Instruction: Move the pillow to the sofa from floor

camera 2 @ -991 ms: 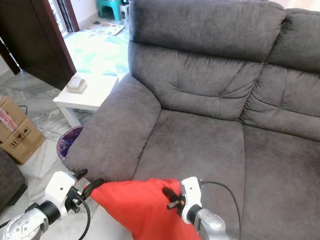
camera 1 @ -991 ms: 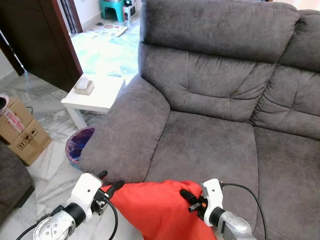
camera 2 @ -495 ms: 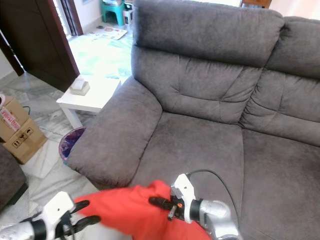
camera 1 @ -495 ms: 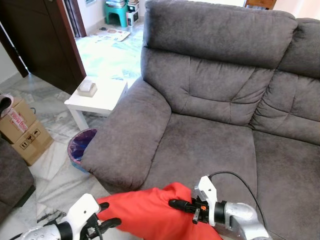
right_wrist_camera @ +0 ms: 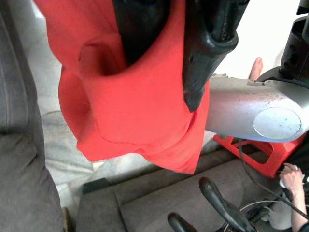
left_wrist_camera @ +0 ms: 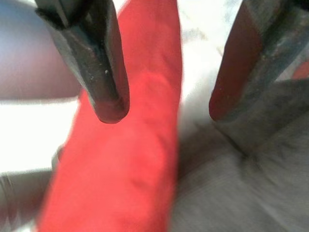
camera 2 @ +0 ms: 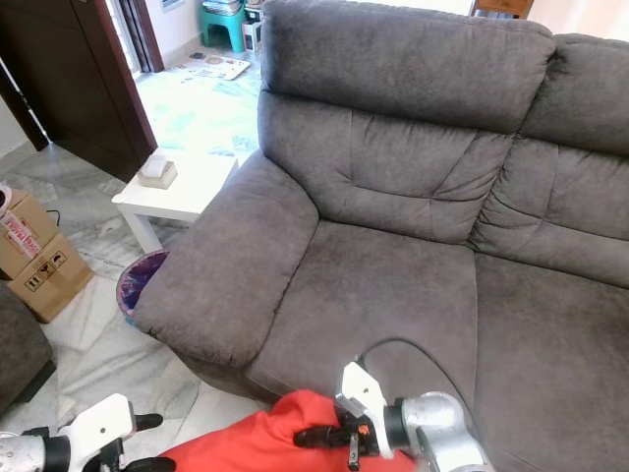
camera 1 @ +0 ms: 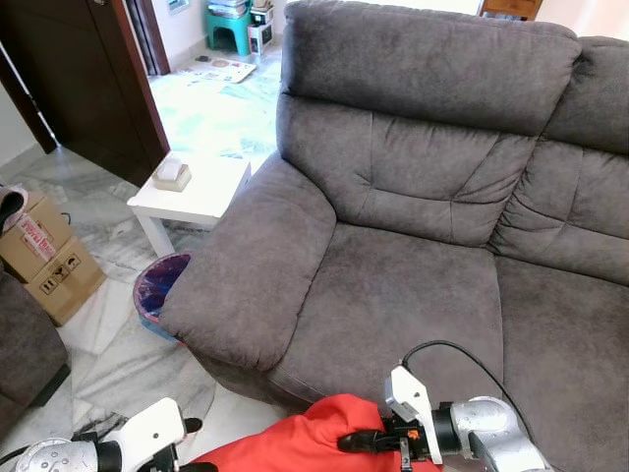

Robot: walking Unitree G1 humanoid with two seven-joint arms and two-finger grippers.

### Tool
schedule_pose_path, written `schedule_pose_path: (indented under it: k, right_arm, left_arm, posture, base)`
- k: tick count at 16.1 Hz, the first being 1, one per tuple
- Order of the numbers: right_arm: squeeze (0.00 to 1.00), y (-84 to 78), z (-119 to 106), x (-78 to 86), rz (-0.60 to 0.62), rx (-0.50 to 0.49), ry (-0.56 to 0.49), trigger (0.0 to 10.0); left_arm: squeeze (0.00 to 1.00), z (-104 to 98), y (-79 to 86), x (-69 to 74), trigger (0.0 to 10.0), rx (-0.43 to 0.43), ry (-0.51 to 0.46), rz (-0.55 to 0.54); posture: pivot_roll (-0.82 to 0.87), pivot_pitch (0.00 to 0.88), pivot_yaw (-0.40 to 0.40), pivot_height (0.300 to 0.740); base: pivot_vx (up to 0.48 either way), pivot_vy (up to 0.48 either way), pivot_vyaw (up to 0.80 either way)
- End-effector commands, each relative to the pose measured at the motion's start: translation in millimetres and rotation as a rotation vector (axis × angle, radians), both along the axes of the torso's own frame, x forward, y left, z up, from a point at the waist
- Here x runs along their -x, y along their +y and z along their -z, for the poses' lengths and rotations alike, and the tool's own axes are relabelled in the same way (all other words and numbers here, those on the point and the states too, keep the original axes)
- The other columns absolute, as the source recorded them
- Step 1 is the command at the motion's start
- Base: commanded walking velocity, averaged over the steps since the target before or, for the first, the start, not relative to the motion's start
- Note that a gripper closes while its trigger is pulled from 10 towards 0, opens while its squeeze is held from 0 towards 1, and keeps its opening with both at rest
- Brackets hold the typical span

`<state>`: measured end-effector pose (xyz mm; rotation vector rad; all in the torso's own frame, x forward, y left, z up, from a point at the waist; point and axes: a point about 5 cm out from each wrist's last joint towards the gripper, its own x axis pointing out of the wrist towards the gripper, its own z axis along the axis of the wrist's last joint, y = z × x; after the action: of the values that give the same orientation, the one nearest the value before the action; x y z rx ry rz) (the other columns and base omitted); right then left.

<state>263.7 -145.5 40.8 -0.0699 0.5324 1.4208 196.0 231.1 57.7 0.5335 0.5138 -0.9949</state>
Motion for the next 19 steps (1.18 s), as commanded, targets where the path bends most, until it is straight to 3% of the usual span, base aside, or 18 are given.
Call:
schedule_pose_path:
  k: [1,6,9,16,19]
  right_arm:
    - [0.00,13.8,-15.2,-5.3,-0.037,-0.076,-0.063,10.0]
    - [0.00,17.6,-23.7,4.4,-0.098,-0.111,-0.061,10.0]
    - [0.00,20.0,-32.9,3.9,-0.116,-0.132,-0.085,10.0]
    - [0.00,30.6,-46.6,6.1,-0.147,-0.153,-0.115,10.0]
    - [0.00,32.3,-48.4,6.2,-0.151,-0.150,-0.122,10.0]
  left_arm:
    - [1.00,15.2,3.3,12.6,10.0,-0.105,0.057,0.101]
    - [1.00,23.3,7.9,13.3,10.0,-0.186,0.042,0.190]
    - [1.00,28.6,10.3,9.1,10.0,-0.205,0.004,0.170]
    - [1.00,42.7,6.5,17.6,10.0,-0.184,0.071,0.226]
    - [1.00,50.2,9.9,25.0,10.0,-0.232,0.126,0.259]
  posture:
    - [0.19,0.129,-0.033,0.740]
    - [0.19,0.129,-0.029,0.740]
    - [0.18,0.126,-0.030,0.740]
    - [0.18,0.125,-0.035,0.740]
    - [0.18,0.125,-0.035,0.740]
  base:
    - [0.000,0.000,0.00]
    - [0.000,0.000,0.00]
    - [0.000,0.000,0.00]
    - [0.000,0.000,0.00]
    - [0.000,0.000,0.00]
